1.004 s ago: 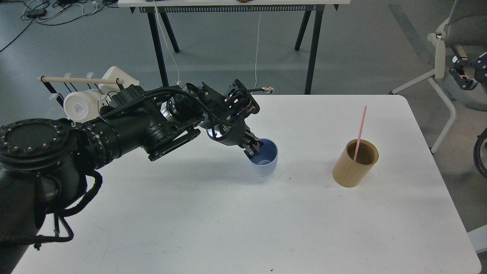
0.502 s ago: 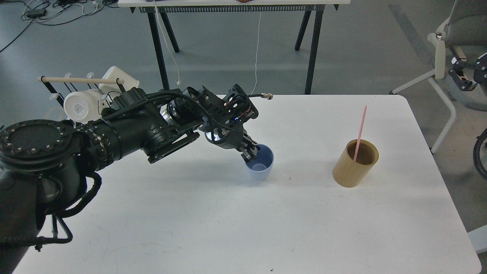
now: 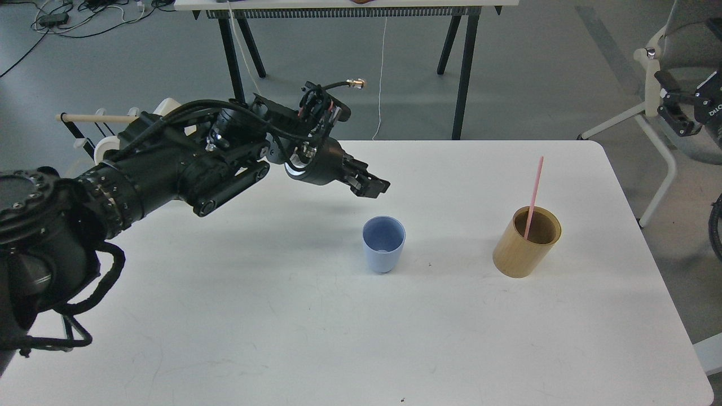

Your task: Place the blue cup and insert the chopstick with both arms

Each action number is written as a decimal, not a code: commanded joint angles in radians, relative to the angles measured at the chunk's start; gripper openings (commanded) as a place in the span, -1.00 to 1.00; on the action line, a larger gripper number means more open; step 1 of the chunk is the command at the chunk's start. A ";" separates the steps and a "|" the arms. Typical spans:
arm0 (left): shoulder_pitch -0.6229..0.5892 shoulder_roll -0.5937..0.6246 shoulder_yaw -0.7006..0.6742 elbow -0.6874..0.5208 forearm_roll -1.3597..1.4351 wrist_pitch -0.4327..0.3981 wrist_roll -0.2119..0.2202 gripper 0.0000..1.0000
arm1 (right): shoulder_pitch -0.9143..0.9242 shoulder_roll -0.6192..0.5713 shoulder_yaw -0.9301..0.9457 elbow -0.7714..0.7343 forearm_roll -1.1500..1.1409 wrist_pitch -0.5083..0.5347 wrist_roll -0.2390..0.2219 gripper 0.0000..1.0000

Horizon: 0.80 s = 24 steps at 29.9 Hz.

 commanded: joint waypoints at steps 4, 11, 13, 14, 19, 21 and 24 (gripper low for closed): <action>0.072 0.205 -0.187 -0.006 -0.497 0.000 0.000 0.91 | 0.046 -0.129 0.002 0.172 -0.462 -0.009 0.000 0.89; 0.155 0.263 -0.260 -0.022 -1.181 0.000 0.000 0.95 | -0.035 -0.200 -0.137 0.447 -0.895 -0.542 0.000 0.87; 0.167 0.271 -0.265 -0.066 -1.268 0.000 0.000 0.98 | -0.049 -0.186 -0.220 0.438 -0.965 -0.709 0.000 0.84; 0.170 0.271 -0.267 -0.092 -1.279 0.000 0.000 0.98 | -0.055 -0.168 -0.260 0.428 -0.973 -0.766 0.000 0.84; 0.178 0.254 -0.254 -0.141 -1.277 0.000 0.000 0.98 | -0.058 -0.025 -0.392 0.365 -0.972 -0.872 0.000 0.81; 0.181 0.244 -0.251 -0.141 -1.276 0.000 0.000 0.98 | -0.063 -0.001 -0.401 0.348 -0.973 -0.884 0.000 0.81; 0.205 0.241 -0.253 -0.141 -1.276 0.000 0.000 0.98 | -0.078 0.027 -0.406 0.317 -0.973 -0.891 0.000 0.81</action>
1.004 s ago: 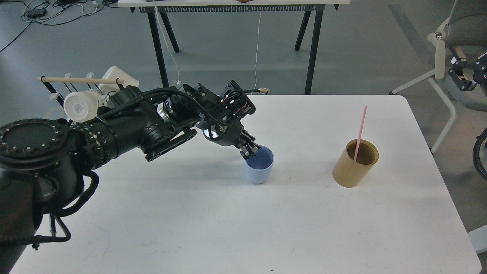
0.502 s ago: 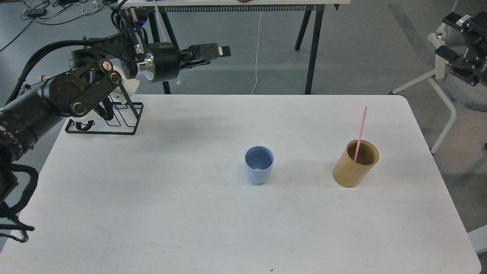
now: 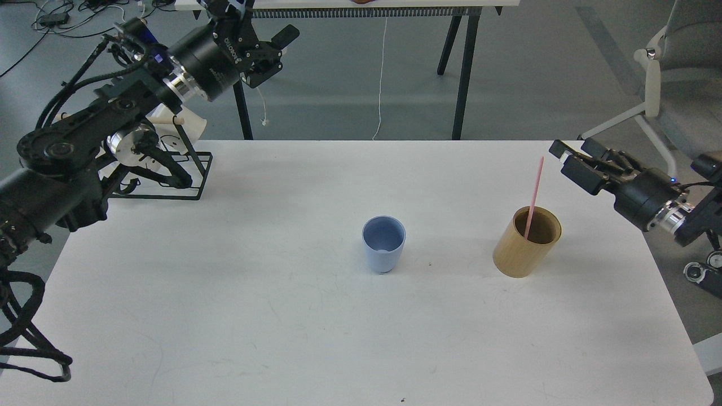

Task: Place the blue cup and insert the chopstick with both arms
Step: 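Grasp the pink stick in the tan cup with the right gripper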

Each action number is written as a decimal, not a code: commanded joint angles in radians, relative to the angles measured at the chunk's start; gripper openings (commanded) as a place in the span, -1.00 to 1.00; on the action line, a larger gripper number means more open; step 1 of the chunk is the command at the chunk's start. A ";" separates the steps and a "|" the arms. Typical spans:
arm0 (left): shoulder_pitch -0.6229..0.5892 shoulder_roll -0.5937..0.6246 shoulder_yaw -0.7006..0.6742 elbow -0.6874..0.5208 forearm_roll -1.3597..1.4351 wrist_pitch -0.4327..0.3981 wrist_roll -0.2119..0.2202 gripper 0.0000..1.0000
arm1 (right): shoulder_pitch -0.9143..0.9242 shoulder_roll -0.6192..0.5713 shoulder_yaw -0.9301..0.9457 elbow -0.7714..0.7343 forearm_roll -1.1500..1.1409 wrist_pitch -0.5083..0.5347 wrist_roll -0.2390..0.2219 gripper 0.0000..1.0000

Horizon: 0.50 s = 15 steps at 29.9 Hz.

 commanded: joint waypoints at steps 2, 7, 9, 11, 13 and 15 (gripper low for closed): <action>0.025 -0.001 0.000 0.000 0.001 0.000 0.000 0.98 | -0.014 0.063 -0.008 -0.067 -0.001 -0.008 0.000 0.79; 0.041 0.016 -0.003 0.000 0.001 0.000 0.000 0.98 | -0.016 0.129 -0.009 -0.107 -0.001 -0.008 0.000 0.48; 0.048 0.019 -0.006 0.000 0.001 0.000 0.000 0.98 | -0.017 0.136 -0.009 -0.109 -0.001 -0.005 0.000 0.31; 0.054 0.020 -0.006 0.001 0.001 0.000 0.000 0.98 | -0.017 0.145 -0.011 -0.115 -0.001 0.003 0.000 0.23; 0.069 0.025 -0.008 0.001 0.001 0.000 0.000 0.98 | -0.017 0.158 -0.011 -0.124 0.001 0.004 0.000 0.14; 0.075 0.031 -0.008 0.001 0.001 0.000 0.000 0.98 | -0.017 0.164 -0.011 -0.128 0.001 0.004 0.000 -0.04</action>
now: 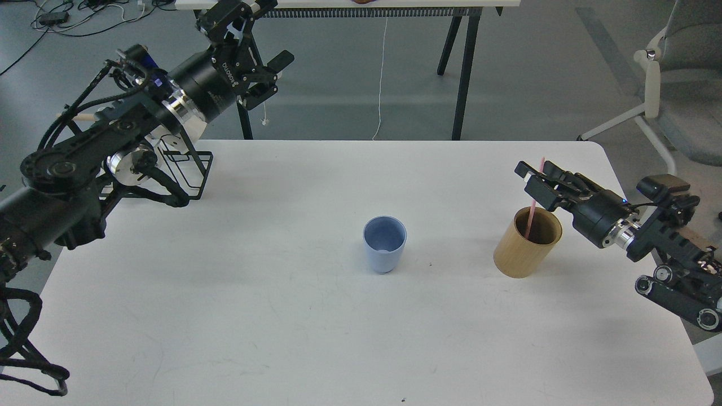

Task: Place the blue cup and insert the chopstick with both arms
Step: 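Grasp the pink stick in the tan cup with the right gripper, then pull the pink stick up and carry it over the blue cup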

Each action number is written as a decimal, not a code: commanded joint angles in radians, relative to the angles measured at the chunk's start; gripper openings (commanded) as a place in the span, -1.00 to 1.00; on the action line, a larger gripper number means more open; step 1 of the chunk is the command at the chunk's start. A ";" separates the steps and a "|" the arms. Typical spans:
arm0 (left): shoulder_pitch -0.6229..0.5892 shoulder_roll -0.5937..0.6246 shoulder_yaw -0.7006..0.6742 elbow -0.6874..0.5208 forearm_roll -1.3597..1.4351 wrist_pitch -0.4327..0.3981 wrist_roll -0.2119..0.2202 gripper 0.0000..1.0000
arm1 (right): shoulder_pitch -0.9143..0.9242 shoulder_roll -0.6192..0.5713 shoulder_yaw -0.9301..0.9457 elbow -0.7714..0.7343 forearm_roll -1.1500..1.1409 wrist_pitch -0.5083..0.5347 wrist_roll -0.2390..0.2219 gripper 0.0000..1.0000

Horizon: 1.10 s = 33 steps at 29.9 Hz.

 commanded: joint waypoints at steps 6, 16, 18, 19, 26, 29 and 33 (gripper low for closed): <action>0.014 0.007 0.005 0.000 0.002 0.000 0.000 0.98 | 0.000 0.010 0.000 -0.007 0.001 0.002 0.000 -0.42; 0.034 0.004 0.006 0.000 0.002 0.000 0.000 0.98 | 0.009 -0.001 0.001 -0.001 0.000 0.003 0.000 -0.94; 0.035 0.004 0.006 0.000 0.002 0.000 0.000 0.98 | 0.014 -0.005 0.001 0.006 0.003 0.003 0.000 -0.98; 0.041 0.004 0.005 0.000 0.002 0.000 0.000 0.98 | 0.017 -0.013 0.001 0.010 0.003 0.003 0.000 -0.99; 0.047 -0.005 0.002 0.002 0.002 0.000 0.000 0.98 | 0.112 -0.209 0.024 0.160 0.016 0.037 0.000 -0.99; 0.049 -0.008 0.006 0.006 0.001 0.000 0.000 0.98 | 0.158 -0.307 0.073 0.257 0.077 0.065 0.000 -0.99; 0.072 -0.004 0.008 0.017 0.002 0.000 0.000 0.98 | 0.230 -0.332 0.156 0.355 0.161 0.088 0.000 -0.99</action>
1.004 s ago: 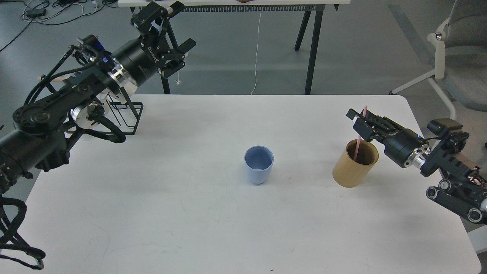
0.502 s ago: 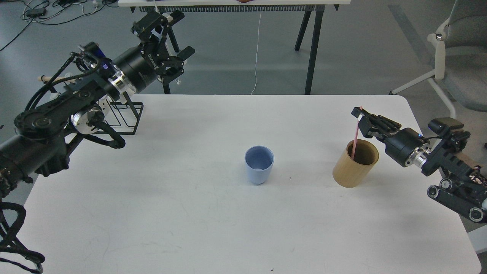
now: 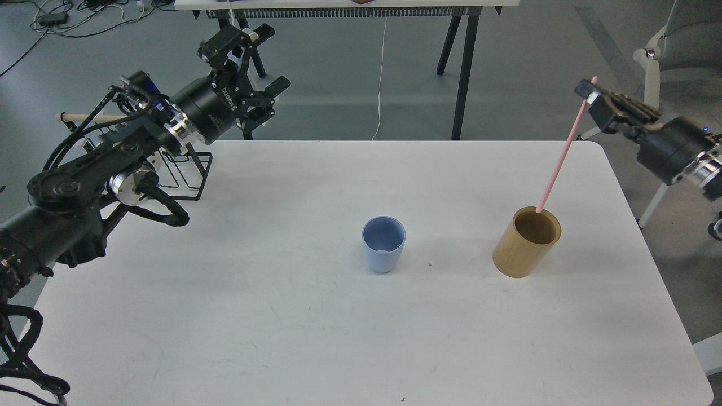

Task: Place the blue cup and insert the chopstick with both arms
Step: 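Pull the pink stick up and carry it over the blue cup, then lower the pink stick into the blue cup with the right gripper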

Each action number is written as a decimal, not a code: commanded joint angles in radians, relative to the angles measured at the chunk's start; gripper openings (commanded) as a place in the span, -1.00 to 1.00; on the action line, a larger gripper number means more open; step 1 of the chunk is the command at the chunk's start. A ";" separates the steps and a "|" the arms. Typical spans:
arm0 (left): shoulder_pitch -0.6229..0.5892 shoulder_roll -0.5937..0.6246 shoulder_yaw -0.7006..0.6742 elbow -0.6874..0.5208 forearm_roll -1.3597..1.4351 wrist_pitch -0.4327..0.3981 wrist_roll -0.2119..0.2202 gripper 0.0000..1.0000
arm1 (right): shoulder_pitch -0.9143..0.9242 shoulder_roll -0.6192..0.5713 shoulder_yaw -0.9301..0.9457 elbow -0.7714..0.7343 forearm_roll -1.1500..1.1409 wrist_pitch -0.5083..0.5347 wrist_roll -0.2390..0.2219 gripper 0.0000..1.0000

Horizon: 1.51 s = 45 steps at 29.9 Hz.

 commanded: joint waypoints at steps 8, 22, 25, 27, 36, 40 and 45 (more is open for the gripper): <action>0.101 0.008 -0.002 0.124 -0.002 0.000 0.000 0.98 | 0.076 0.346 0.038 -0.037 -0.060 -0.048 0.000 -0.99; 0.147 0.008 -0.009 0.233 -0.006 0.000 0.000 0.98 | 0.132 0.712 -0.185 -0.371 -0.150 -0.099 0.000 -0.99; 0.147 0.007 -0.009 0.235 -0.006 0.000 0.000 0.98 | 0.132 0.712 -0.207 -0.381 -0.150 -0.099 0.000 -0.99; 0.148 0.007 -0.009 0.235 -0.006 0.000 0.000 0.98 | 0.132 0.714 -0.218 -0.397 -0.150 -0.100 0.000 -0.99; 0.156 0.005 -0.009 0.235 -0.008 0.000 0.000 0.98 | 0.120 0.770 -0.308 -0.458 -0.152 -0.104 0.000 -0.78; 0.154 0.005 -0.009 0.235 -0.008 0.000 0.000 0.98 | 0.120 0.799 -0.321 -0.473 -0.152 -0.108 0.000 -0.22; 0.154 0.005 -0.009 0.233 -0.008 0.000 0.000 0.98 | 0.132 0.810 -0.319 -0.460 -0.149 -0.116 0.000 0.98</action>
